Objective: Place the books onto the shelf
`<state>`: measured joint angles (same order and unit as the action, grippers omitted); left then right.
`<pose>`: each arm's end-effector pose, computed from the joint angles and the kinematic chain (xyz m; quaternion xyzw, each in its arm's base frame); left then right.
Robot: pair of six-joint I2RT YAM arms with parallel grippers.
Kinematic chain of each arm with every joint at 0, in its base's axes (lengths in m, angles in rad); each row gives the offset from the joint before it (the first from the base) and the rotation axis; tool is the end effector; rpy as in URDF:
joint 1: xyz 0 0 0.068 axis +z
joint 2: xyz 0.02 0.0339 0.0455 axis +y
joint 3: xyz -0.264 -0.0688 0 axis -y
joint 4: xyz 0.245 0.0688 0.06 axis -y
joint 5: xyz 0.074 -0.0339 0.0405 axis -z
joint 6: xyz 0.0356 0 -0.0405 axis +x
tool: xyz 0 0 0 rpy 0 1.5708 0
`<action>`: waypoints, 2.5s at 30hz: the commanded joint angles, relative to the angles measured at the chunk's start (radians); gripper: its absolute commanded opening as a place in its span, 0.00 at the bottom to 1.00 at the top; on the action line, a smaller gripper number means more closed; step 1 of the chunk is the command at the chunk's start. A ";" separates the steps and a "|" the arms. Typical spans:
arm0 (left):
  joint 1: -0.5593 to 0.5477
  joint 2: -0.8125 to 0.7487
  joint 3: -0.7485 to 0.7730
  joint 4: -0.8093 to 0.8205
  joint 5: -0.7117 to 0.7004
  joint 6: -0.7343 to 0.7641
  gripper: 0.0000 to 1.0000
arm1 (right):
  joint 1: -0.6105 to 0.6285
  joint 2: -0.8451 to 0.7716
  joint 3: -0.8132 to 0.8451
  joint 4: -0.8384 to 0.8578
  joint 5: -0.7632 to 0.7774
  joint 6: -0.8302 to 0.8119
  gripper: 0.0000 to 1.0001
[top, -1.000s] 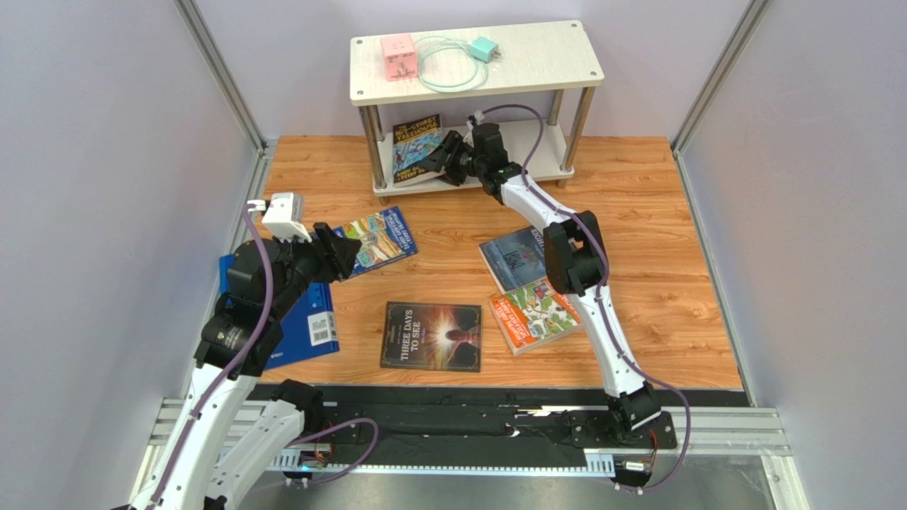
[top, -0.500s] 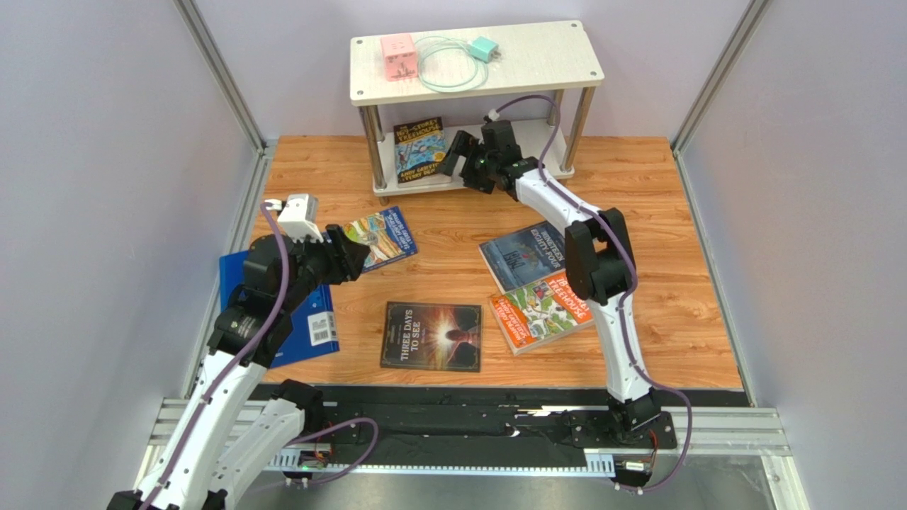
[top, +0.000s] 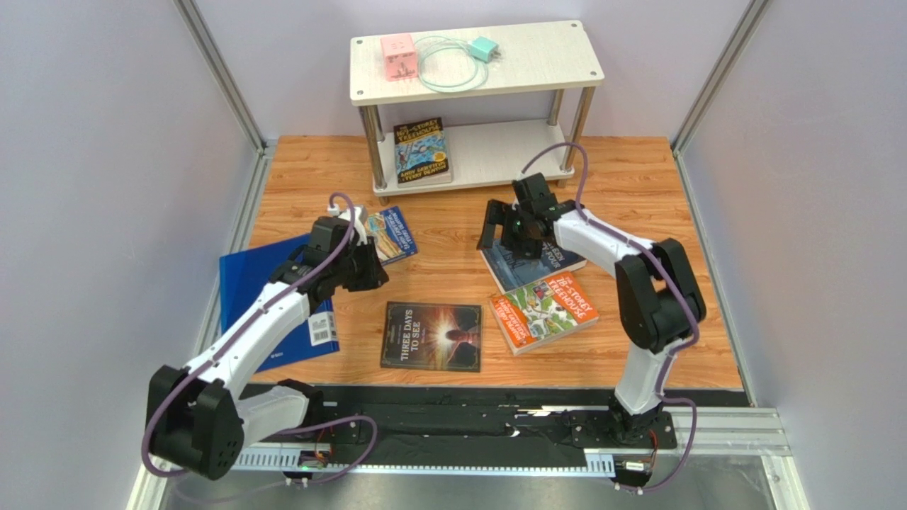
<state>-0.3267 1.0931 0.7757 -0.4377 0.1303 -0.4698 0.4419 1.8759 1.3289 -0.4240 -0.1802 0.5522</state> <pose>0.2161 -0.0781 0.2536 -0.0397 0.9155 -0.2086 0.3416 0.3600 0.1774 0.1991 0.0259 0.9515 0.2159 0.2176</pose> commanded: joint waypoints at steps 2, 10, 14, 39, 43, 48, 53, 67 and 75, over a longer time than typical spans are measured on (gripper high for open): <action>-0.066 0.097 -0.004 0.060 0.058 -0.032 0.21 | -0.028 -0.211 -0.152 -0.067 0.065 0.000 0.96; -0.198 0.403 0.229 0.044 0.058 0.029 0.12 | -0.150 -0.506 -0.512 -0.030 -0.007 0.201 0.95; -0.261 0.543 0.388 0.034 0.075 0.056 0.04 | -0.193 -0.734 -0.592 -0.126 0.018 0.224 0.95; -0.410 1.018 0.864 -0.167 0.172 0.140 0.00 | -0.258 -0.951 -0.913 0.039 -0.119 0.354 0.92; -0.416 1.021 0.856 -0.168 0.186 0.140 0.00 | -0.258 -0.949 -0.889 0.088 -0.105 0.324 0.91; -0.425 1.019 0.843 -0.165 0.201 0.129 0.00 | -0.258 -0.951 -0.898 0.186 -0.140 0.305 0.90; -0.442 1.016 0.824 -0.139 0.224 0.111 0.00 | -0.259 -1.003 -0.938 0.272 -0.137 0.299 0.89; -0.508 0.998 0.787 -0.065 0.285 0.053 0.00 | -0.259 -1.008 -1.093 0.530 -0.085 0.356 0.87; -0.497 0.918 0.778 -0.145 -0.004 0.069 0.00 | -0.259 -0.937 -1.062 0.542 -0.094 0.356 0.87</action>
<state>-0.8307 2.0930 1.5635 -0.5282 0.3069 -0.4072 0.1864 0.9112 0.2302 0.0238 -0.2871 0.9051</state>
